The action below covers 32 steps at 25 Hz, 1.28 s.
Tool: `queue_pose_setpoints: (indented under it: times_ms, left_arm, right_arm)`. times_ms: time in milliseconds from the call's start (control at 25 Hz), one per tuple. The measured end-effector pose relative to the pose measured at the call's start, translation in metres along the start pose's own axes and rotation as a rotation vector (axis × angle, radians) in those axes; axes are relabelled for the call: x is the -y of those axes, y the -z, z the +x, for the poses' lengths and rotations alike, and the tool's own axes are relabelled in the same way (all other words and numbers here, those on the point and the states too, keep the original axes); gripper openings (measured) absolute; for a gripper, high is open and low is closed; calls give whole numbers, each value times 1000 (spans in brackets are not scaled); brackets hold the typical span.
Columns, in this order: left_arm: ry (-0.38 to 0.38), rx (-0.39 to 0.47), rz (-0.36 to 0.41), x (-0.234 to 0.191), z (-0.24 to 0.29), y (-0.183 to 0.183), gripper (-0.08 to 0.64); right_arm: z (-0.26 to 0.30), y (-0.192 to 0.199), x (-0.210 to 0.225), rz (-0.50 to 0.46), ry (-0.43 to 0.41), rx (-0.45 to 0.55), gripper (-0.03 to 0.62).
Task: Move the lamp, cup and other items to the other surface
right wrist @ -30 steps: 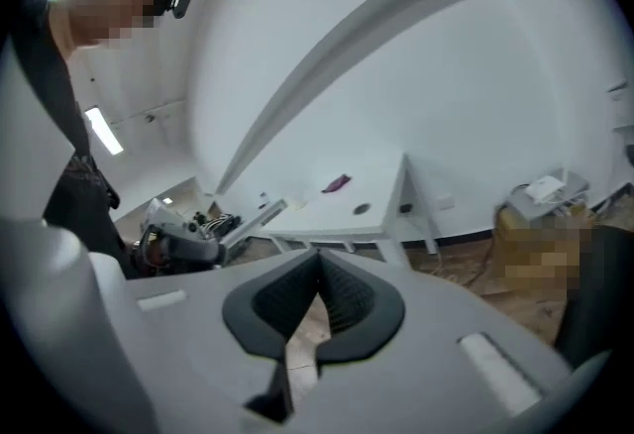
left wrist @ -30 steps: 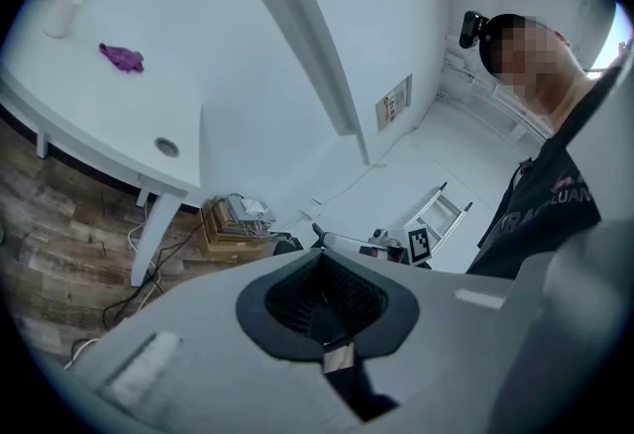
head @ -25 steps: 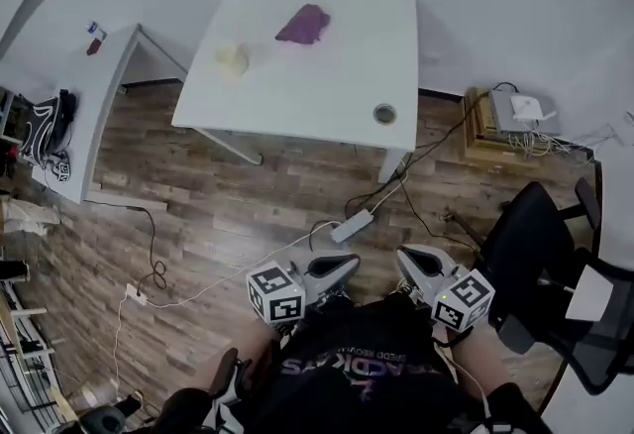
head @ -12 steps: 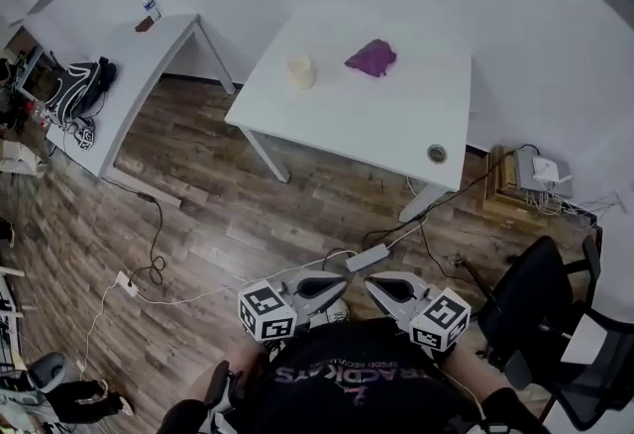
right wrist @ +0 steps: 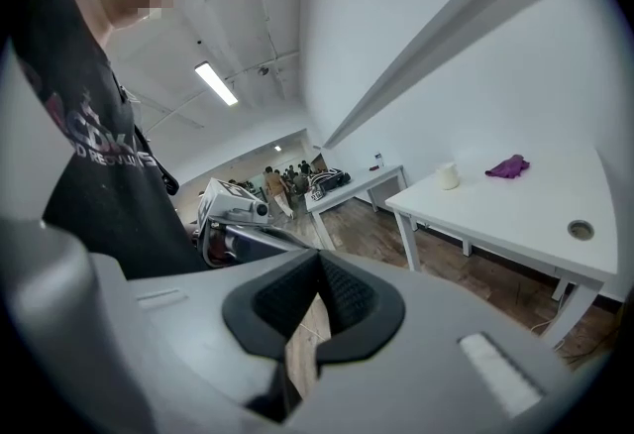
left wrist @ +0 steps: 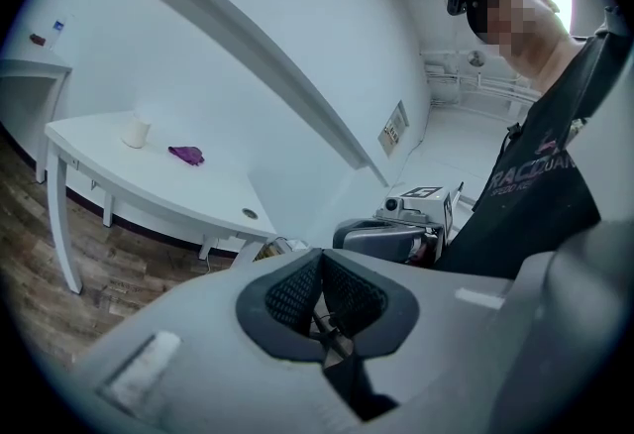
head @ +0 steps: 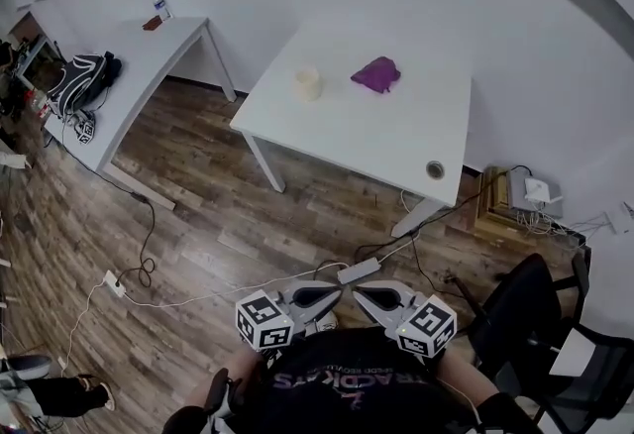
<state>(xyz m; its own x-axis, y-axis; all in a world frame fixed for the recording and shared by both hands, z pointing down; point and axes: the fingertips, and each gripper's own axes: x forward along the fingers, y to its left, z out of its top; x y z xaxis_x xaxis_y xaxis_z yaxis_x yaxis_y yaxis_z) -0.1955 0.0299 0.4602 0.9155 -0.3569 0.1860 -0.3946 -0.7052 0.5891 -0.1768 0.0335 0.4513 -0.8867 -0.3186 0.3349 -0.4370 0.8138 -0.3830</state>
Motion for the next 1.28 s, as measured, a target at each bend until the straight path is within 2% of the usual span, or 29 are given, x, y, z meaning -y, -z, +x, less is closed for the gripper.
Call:
queue_pose_setpoints:
  times_ms: [160, 400, 720, 960, 1120, 1280]
  left_arm:
    - [28, 14, -20, 12, 8, 5, -2]
    - [66, -10, 9, 29, 11, 19, -2]
    - [80, 25, 15, 41, -3, 20, -2]
    - [137, 30, 34, 55, -3, 22, -2]
    - [165, 15, 38, 61, -2, 25, -2]
    - [161, -3, 45, 60, -2, 26, -2]
  right_arm:
    - [-8, -1, -5, -27, 1, -10, 5]
    - [-16, 11, -15, -15, 12, 1, 5]
    - [-16, 14, -34, -39, 5, 13, 5]
    - [-22, 16, -38, -41, 21, 27, 5]
    - [-23, 17, -41, -42, 26, 28, 5]
    - [-21, 17, -40, -34, 27, 26, 5]
